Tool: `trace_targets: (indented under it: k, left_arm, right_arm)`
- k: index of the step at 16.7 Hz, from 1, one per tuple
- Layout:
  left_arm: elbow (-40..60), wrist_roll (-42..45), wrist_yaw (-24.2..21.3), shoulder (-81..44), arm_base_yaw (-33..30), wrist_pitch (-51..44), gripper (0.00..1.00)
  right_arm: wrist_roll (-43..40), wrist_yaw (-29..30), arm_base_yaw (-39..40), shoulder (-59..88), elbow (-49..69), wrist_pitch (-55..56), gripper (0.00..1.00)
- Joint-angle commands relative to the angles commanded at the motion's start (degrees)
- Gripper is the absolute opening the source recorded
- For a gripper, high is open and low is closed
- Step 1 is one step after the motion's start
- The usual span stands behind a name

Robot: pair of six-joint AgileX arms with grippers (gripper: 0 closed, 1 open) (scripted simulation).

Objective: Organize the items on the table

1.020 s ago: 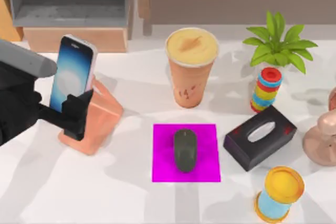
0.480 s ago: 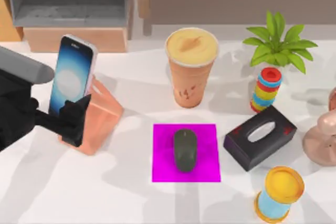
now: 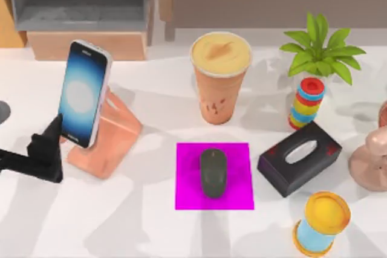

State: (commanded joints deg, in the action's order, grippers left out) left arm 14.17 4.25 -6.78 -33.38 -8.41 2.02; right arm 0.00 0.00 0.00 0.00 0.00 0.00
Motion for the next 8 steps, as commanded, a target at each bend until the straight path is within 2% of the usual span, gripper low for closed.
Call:
trace_targets:
  k: [8]
  left_arm:
    - [-12.0,-3.6,5.9,28.9,7.2,-1.8,1.00]
  right_arm:
    - [0.0,0.0,0.0,0.0,0.0,0.0,1.00]
